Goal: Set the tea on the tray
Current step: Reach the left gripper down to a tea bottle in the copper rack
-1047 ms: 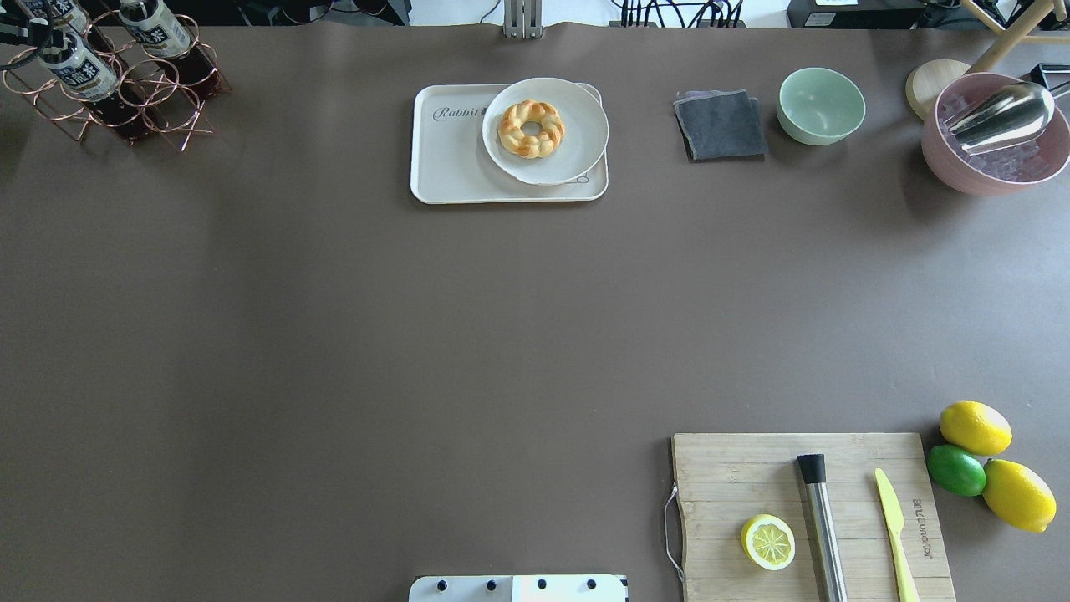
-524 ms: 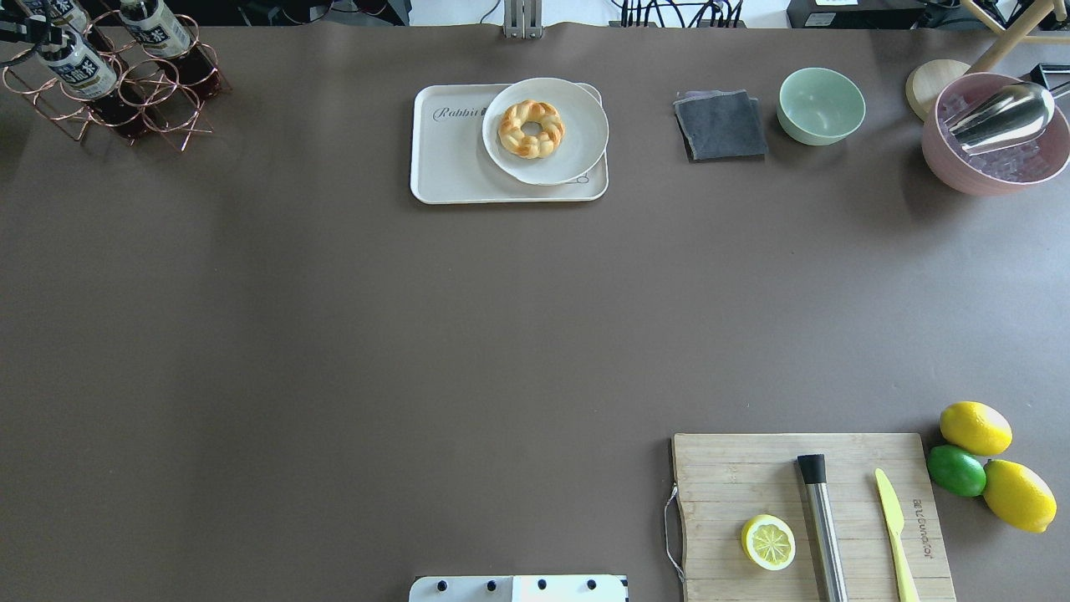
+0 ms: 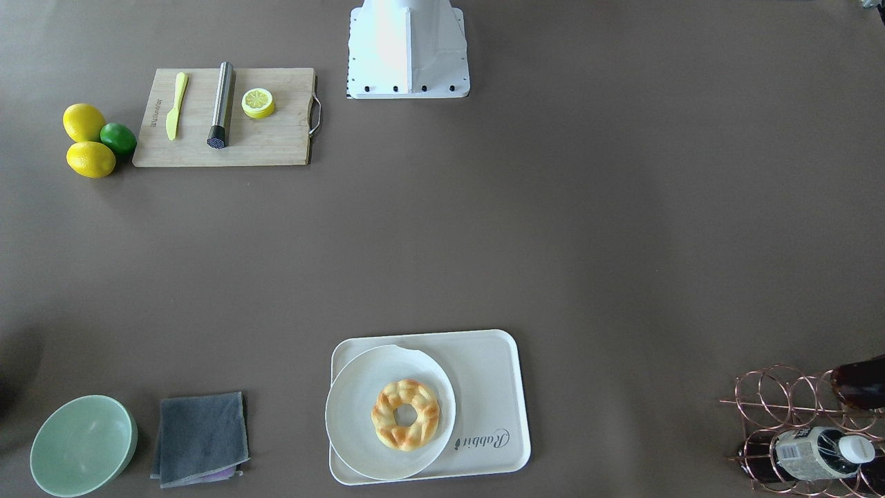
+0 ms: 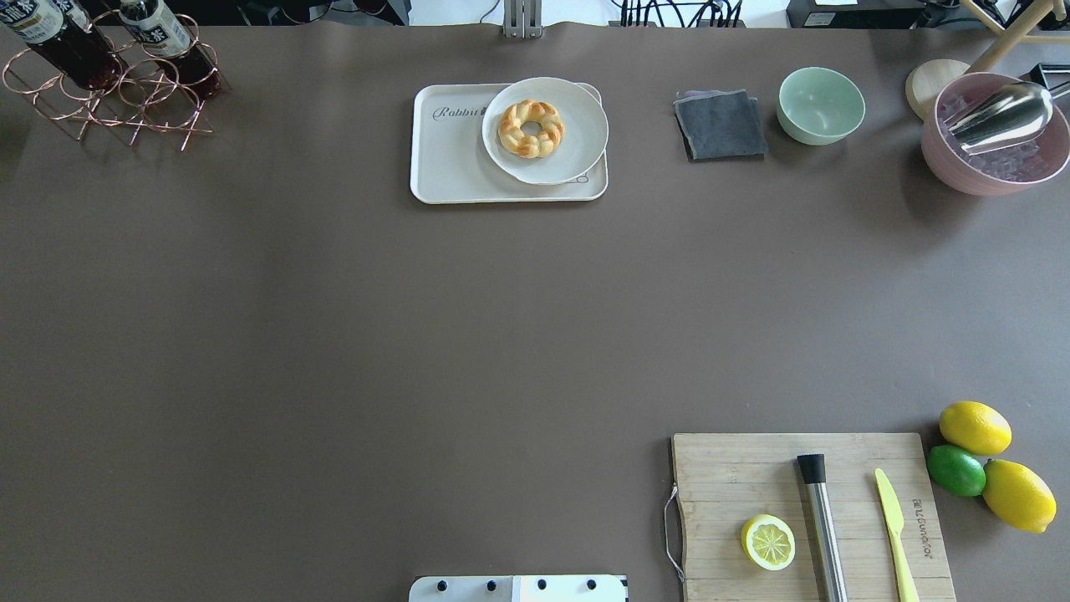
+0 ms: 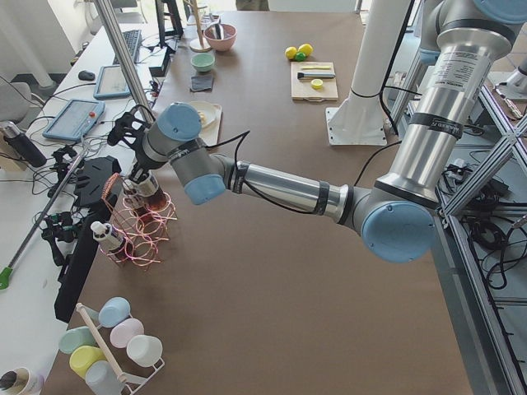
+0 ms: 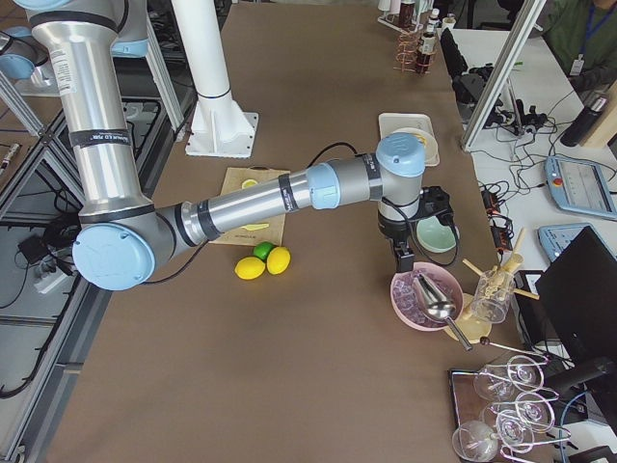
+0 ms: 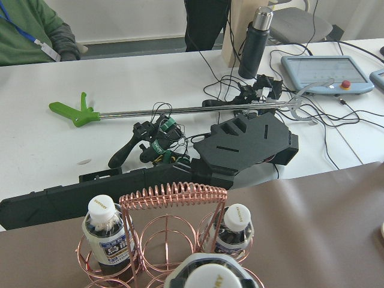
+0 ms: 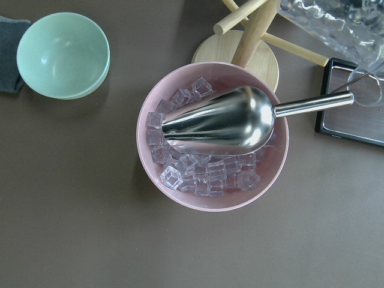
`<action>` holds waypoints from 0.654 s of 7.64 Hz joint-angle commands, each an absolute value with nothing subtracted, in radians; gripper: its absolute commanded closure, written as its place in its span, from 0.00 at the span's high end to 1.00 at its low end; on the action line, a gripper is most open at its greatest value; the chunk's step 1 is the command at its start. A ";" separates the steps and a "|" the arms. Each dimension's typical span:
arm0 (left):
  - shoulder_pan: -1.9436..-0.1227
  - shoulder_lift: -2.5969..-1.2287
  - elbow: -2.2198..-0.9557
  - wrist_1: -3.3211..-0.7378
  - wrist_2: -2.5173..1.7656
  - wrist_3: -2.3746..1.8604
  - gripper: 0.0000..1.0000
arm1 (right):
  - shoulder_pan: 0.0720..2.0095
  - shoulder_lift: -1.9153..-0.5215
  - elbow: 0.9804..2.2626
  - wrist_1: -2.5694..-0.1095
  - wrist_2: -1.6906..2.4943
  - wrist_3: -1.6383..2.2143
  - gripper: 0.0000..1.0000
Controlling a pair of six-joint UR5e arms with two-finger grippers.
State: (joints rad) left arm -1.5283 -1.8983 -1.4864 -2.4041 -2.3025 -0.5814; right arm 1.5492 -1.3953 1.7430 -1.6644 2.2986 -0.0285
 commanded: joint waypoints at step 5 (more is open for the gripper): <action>-1.249 -1.871 -1.936 -2.184 -2.280 -0.584 0.00 | 1.549 -1.402 1.792 -1.663 2.388 -0.040 1.00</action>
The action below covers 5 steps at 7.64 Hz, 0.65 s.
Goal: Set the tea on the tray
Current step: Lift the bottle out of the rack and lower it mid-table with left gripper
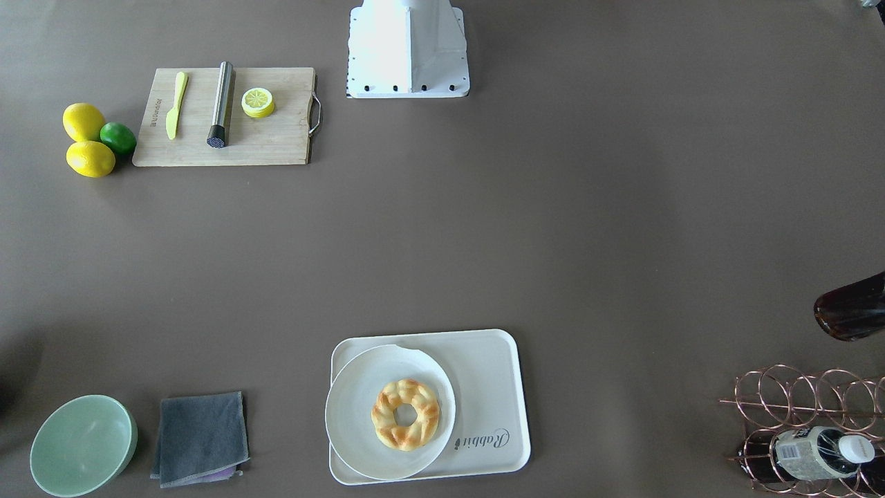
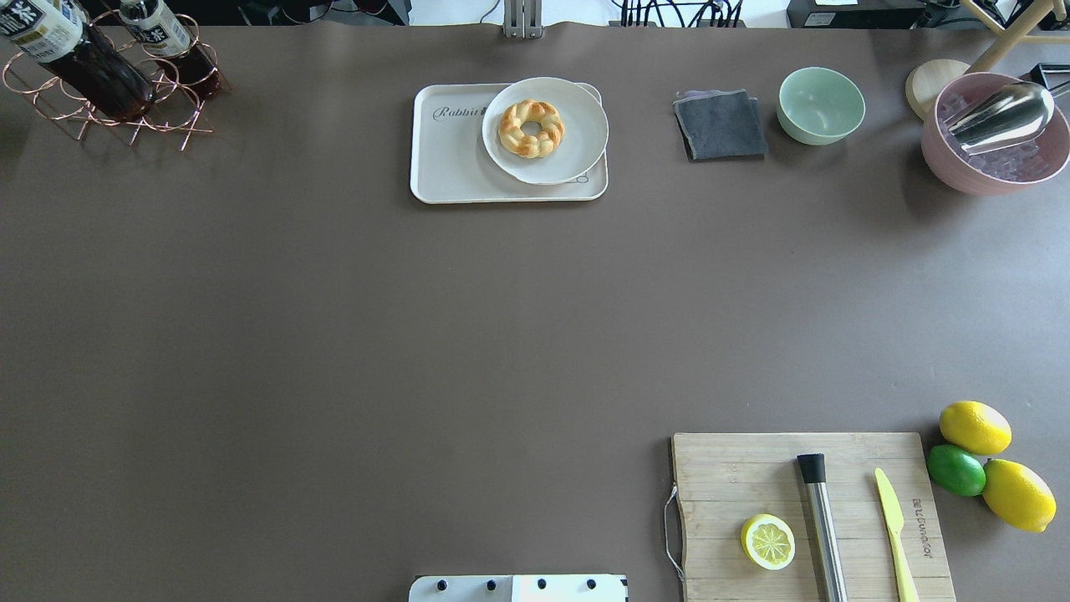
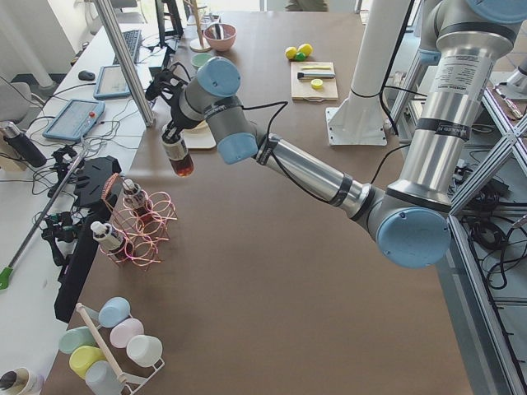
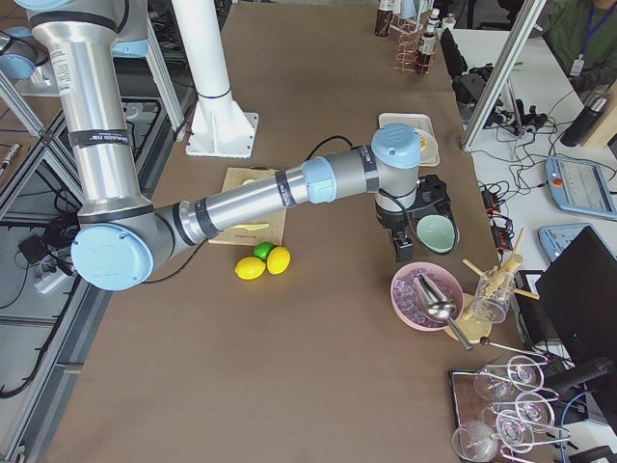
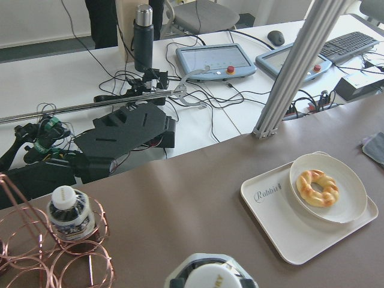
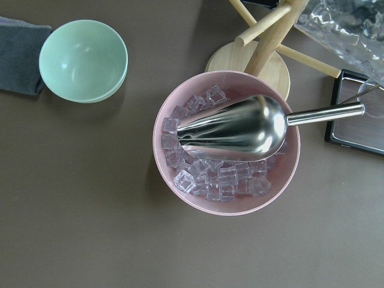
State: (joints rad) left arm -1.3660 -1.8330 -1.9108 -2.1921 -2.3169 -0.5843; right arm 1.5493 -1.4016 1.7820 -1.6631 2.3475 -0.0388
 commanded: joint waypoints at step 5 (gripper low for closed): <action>-0.726 -2.038 -1.982 -2.003 -1.811 -0.584 0.00 | 1.549 -1.443 1.867 -1.666 2.418 -0.041 1.00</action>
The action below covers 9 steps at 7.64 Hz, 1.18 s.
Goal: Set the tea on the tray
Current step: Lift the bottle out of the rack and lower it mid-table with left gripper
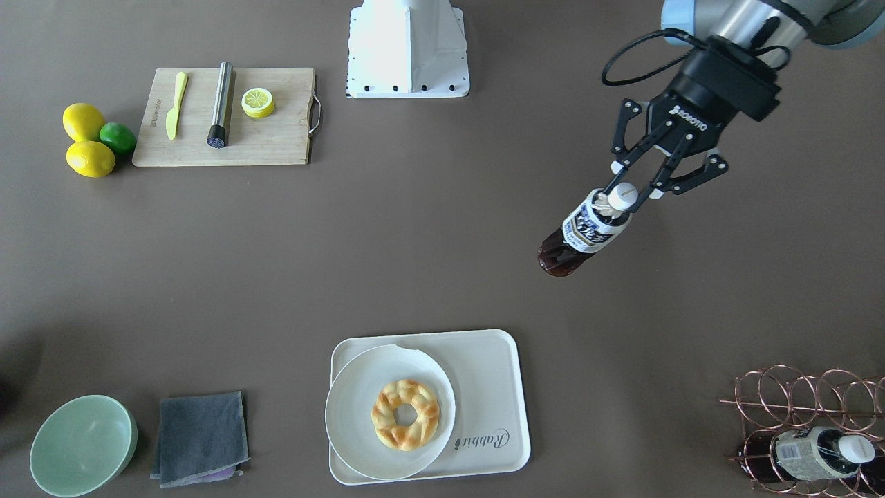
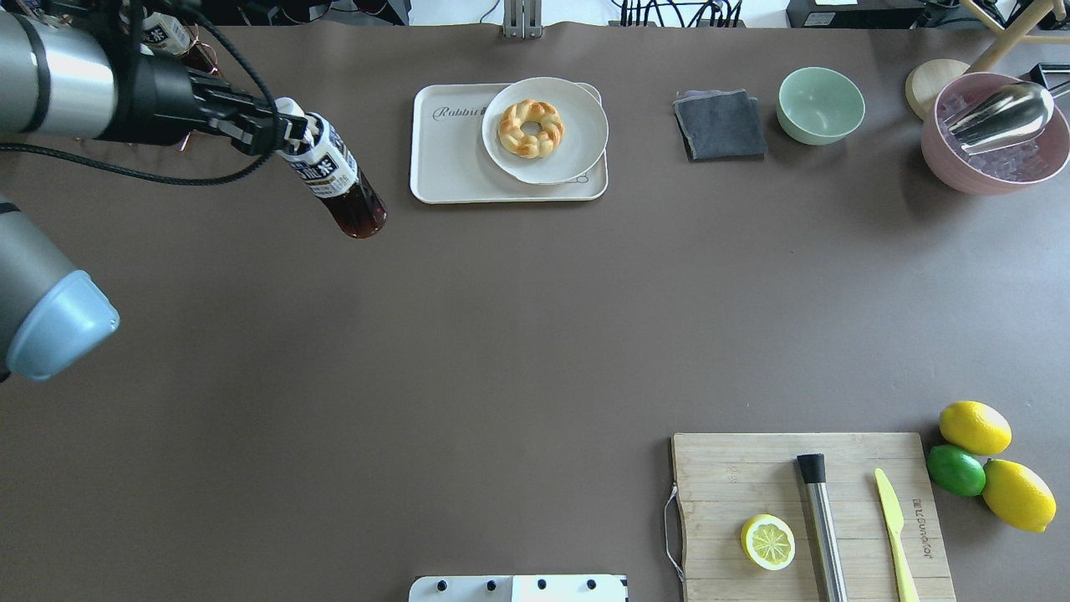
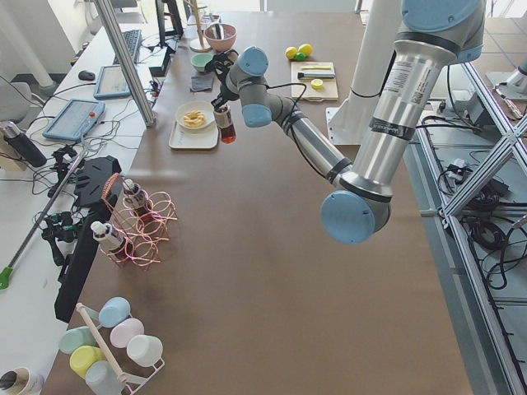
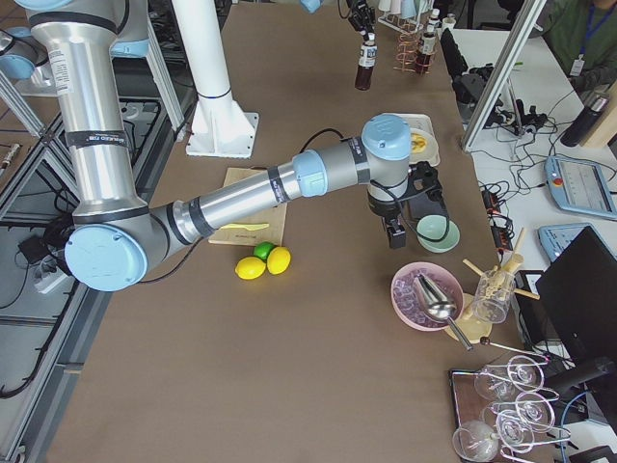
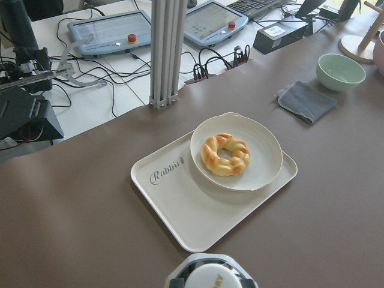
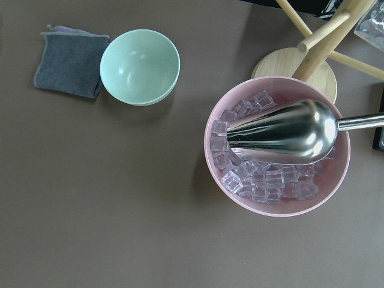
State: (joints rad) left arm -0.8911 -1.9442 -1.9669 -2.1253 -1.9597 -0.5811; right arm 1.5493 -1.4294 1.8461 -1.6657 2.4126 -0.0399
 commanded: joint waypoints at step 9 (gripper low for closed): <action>-0.405 -2.171 -1.936 -1.847 -1.479 -0.592 0.00 | 1.545 -1.445 1.882 -1.664 2.442 -0.046 1.00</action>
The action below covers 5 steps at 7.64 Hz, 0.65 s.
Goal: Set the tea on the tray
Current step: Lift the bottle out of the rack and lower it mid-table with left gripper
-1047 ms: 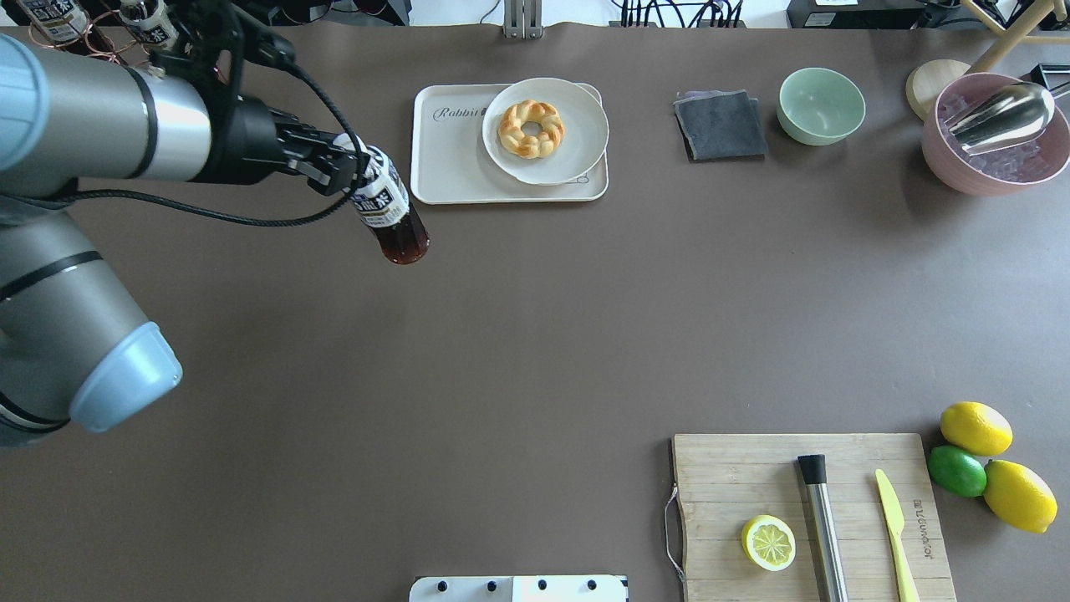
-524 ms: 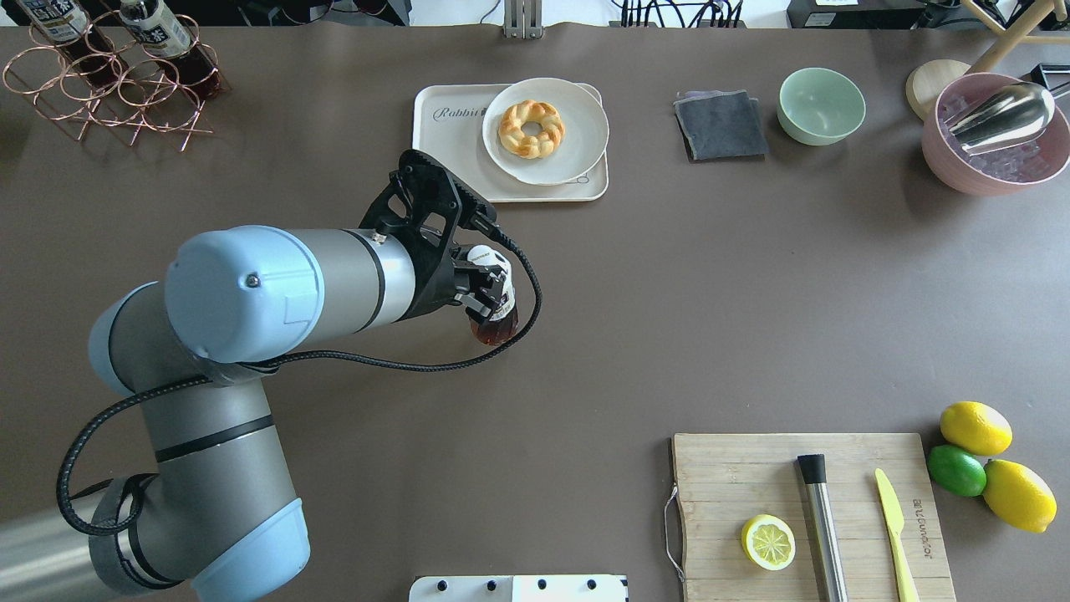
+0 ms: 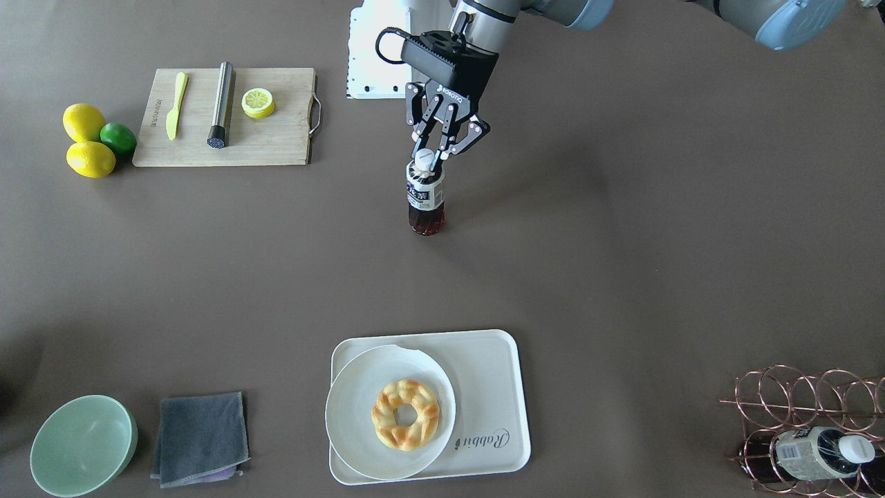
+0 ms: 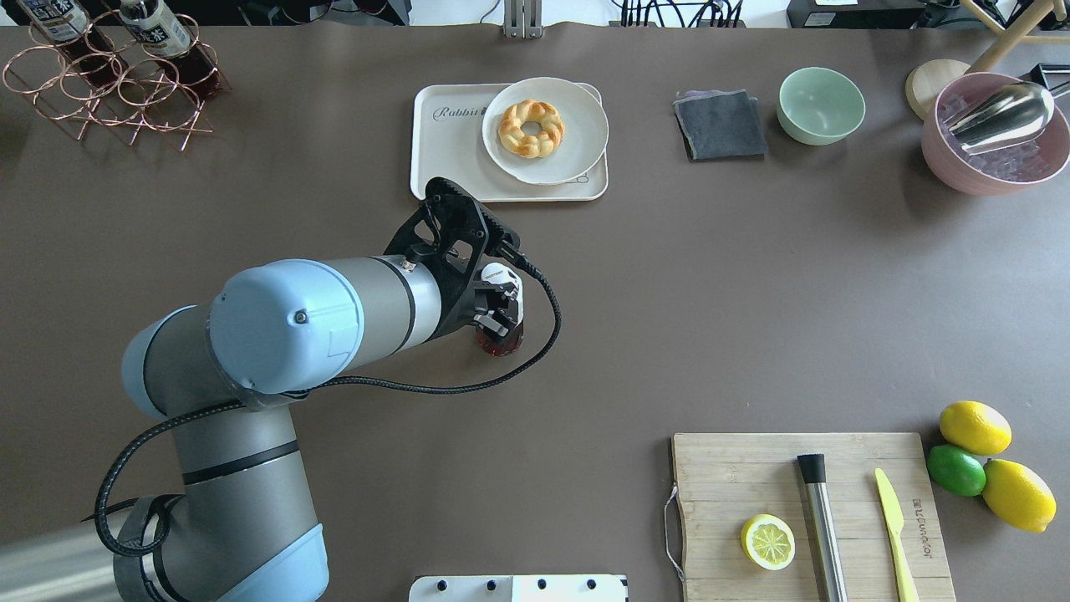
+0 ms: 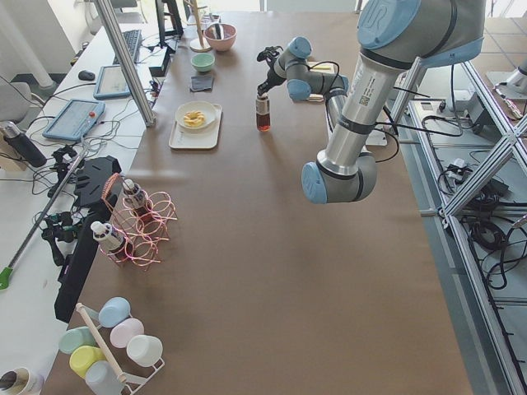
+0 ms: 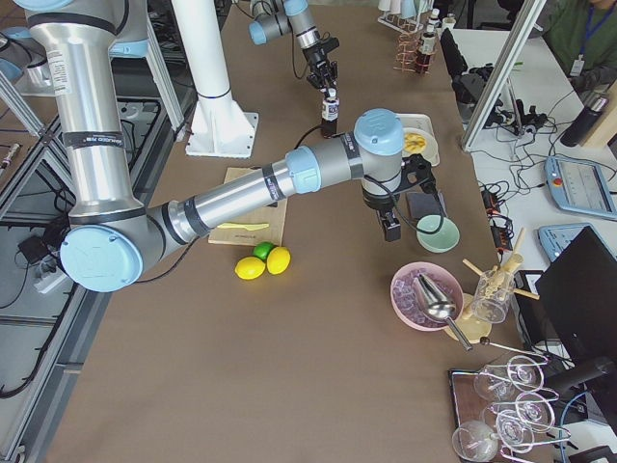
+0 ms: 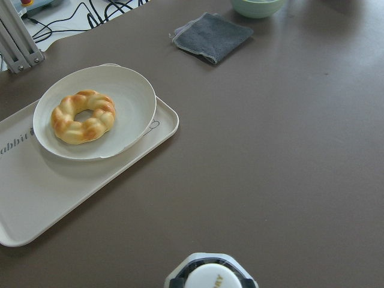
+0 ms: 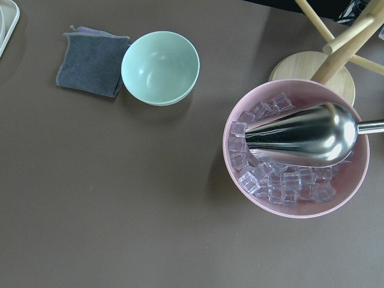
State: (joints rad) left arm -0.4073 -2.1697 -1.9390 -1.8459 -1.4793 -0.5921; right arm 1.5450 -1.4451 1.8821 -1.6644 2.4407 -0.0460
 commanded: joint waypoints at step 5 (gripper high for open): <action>-0.406 -2.168 -1.948 -1.852 -1.479 -0.592 0.97 | 1.542 -1.443 1.882 -1.664 2.444 -0.043 1.00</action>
State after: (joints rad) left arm -0.4051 -2.1696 -1.9405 -1.8499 -1.4774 -0.5916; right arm 1.5422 -1.4443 1.8822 -1.6644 2.4422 -0.0438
